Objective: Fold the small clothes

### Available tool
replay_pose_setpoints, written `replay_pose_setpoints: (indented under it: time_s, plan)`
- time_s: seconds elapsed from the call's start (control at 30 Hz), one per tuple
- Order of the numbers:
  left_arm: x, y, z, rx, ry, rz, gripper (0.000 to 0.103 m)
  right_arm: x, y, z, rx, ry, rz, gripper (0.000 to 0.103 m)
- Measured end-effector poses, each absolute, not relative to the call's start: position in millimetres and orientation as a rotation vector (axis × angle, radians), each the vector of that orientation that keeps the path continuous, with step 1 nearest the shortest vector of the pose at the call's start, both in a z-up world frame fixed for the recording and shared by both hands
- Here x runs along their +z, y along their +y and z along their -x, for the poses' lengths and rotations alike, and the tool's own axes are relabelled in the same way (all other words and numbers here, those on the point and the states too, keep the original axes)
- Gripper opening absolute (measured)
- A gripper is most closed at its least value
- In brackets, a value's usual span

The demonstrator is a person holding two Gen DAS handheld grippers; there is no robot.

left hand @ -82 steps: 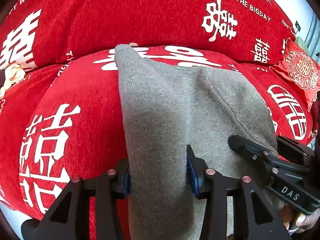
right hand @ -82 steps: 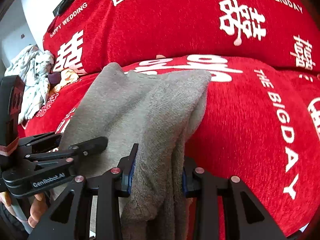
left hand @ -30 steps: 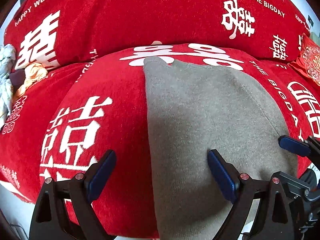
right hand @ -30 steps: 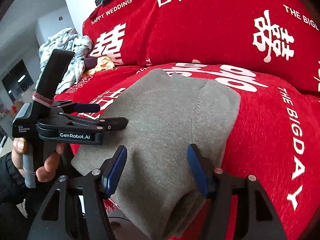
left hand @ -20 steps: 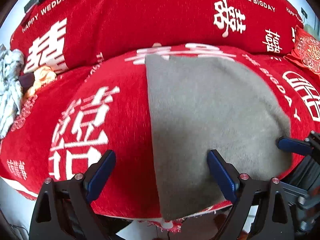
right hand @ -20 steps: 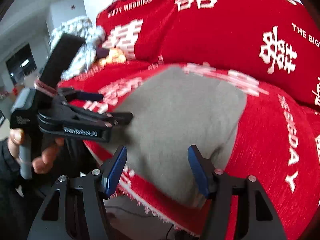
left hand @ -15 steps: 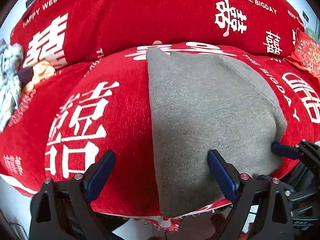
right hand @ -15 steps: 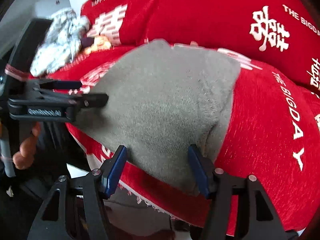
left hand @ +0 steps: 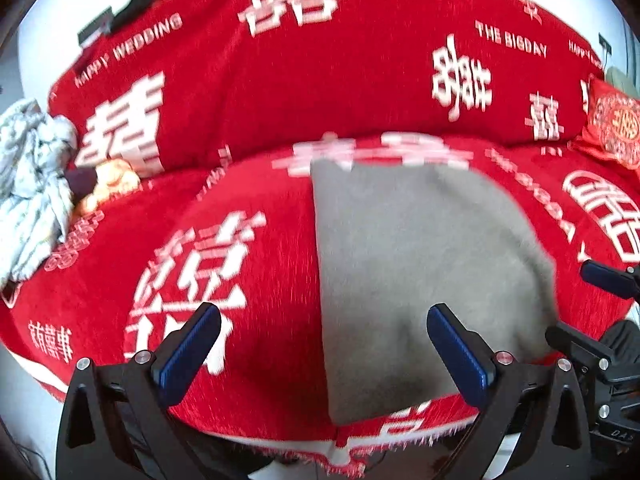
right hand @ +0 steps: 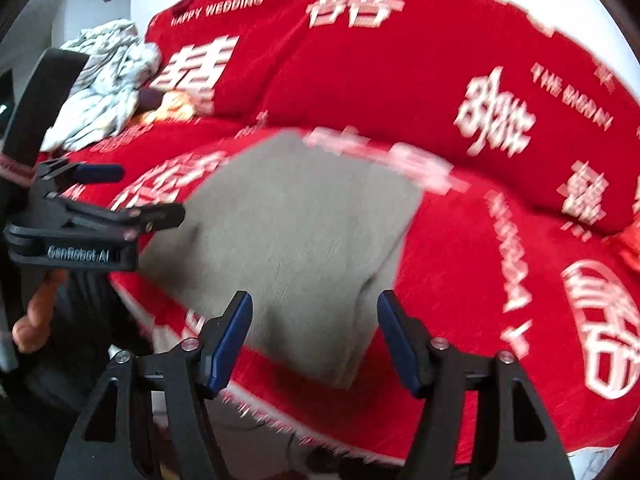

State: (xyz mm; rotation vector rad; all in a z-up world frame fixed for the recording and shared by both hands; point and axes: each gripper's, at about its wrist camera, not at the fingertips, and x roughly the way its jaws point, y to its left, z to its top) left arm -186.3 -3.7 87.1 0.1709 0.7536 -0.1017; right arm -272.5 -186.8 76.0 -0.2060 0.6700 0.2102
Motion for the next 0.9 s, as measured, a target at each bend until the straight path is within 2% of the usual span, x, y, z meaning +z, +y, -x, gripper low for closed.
replay_pose_setpoints:
  time_s: [0.27, 0.63, 0.9]
  plan:
    - [115, -23, 197, -0.076, 0.665, -0.188, 0.103, 108, -183, 278, 0.101, 0.619, 0.168, 0.071]
    - [106, -33, 201, -0.076, 0.765, -0.207, 0.103, 103, -189, 284, 0.068, 0.638, 0.099, 0.074]
    - [111, -31, 213, -0.047, 0.719, -0.197, 0.103, 103, -185, 291, 0.063, 0.633, 0.106, 0.074]
